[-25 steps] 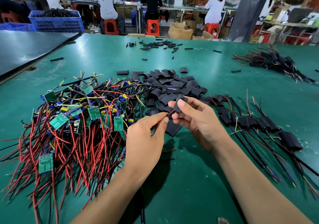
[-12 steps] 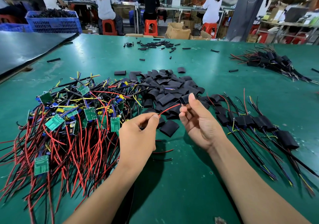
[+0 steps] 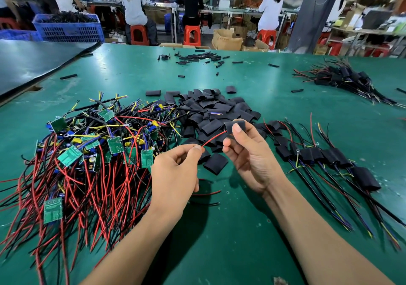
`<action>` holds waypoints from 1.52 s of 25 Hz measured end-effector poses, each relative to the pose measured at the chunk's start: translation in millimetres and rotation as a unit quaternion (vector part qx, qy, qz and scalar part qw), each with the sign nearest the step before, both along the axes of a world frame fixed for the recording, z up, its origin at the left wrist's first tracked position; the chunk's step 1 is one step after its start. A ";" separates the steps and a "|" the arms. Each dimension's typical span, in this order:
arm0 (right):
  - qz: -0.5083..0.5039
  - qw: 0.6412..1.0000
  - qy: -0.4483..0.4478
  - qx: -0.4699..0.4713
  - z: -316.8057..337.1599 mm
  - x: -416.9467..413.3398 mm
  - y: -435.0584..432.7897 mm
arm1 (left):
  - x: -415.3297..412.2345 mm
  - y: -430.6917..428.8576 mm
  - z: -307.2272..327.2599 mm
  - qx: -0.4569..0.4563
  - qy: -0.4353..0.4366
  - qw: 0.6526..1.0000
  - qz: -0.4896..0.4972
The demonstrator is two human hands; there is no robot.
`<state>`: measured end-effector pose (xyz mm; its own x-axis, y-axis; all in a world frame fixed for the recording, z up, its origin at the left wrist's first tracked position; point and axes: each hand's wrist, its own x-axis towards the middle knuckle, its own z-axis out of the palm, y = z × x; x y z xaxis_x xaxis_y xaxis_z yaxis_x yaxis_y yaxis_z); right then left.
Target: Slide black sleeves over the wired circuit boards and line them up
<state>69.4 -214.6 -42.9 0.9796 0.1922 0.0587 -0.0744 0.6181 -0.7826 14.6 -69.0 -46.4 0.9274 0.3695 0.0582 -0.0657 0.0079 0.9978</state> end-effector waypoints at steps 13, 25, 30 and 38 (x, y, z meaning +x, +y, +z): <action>-0.001 0.987 -0.070 -0.146 -0.6 0.0 -2.8 | 0.4 0.5 -1.5 0.018 -0.005 1.000 -0.020; -0.049 0.996 0.025 -0.072 1.6 7.4 -6.9 | -1.7 -3.6 -2.8 0.027 -0.007 0.995 -0.096; -0.089 0.994 0.069 -0.014 2.5 16.4 -21.4 | -4.2 -5.9 -5.5 0.054 0.007 0.987 -0.152; 0.027 0.981 0.026 -0.191 -2.5 6.2 -11.0 | 0.5 -1.9 -7.4 0.048 -0.017 0.993 -0.102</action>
